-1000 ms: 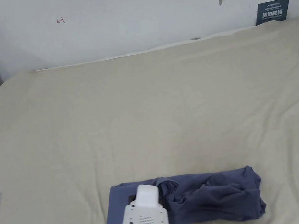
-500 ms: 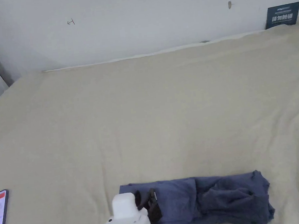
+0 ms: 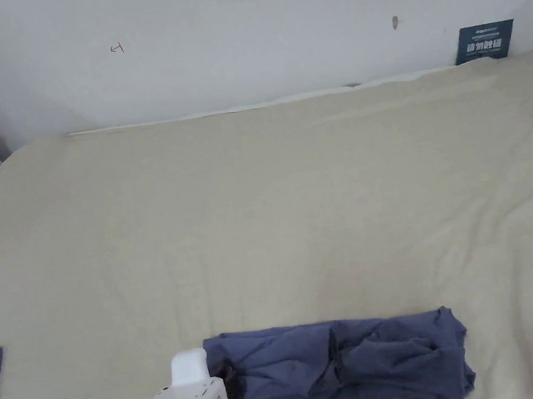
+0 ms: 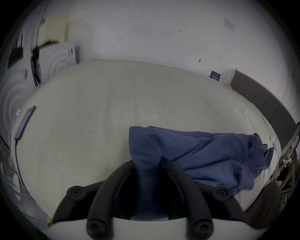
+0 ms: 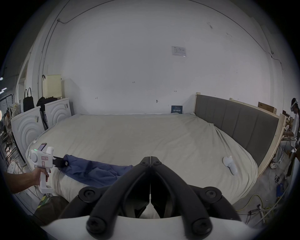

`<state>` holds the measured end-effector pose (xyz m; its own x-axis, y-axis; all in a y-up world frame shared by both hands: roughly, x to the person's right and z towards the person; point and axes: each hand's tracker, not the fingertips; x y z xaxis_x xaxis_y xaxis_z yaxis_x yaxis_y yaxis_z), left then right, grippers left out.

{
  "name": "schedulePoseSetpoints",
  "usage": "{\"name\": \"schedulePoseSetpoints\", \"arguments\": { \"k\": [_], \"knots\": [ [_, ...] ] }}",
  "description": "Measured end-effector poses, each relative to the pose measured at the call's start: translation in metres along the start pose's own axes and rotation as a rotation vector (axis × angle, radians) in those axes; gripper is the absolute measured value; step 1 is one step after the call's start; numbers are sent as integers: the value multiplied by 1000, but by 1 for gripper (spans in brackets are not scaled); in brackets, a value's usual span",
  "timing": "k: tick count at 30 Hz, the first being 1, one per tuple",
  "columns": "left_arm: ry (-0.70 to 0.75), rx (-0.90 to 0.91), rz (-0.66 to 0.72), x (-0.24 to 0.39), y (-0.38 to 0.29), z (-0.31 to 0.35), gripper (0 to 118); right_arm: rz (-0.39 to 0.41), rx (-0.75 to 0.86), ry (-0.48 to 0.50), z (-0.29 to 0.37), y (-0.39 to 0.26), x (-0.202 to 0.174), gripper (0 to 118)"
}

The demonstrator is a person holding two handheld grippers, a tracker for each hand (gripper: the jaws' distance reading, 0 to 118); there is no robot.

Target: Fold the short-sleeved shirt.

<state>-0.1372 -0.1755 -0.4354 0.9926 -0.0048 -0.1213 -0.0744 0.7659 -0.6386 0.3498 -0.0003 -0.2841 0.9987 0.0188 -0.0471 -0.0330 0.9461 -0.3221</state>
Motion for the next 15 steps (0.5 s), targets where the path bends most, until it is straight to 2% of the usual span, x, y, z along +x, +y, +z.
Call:
{"name": "schedulePoseSetpoints", "arguments": {
  "k": [1,2,3,5,6,8,15],
  "knots": [
    [-143,-14,160,-12,0,4,12,2,-6,-5,0,-1,1,0],
    [-282,-65,330,-20,-2,8,12,3,-12,-12,0,-1,1,0],
    [-230,-26,346,-25,3,15,12,1,-16,-17,0,-2,2,0],
    [-164,23,237,-30,12,31,12,3,-16,-11,0,-1,1,0],
    [-175,25,218,-44,17,36,12,5,-14,-11,0,0,-1,0],
    [-163,33,221,-64,28,47,12,6,-10,-3,-3,1,-4,0],
    [94,74,173,-138,60,92,12,-7,5,38,-11,3,-17,0]
  ]
}}
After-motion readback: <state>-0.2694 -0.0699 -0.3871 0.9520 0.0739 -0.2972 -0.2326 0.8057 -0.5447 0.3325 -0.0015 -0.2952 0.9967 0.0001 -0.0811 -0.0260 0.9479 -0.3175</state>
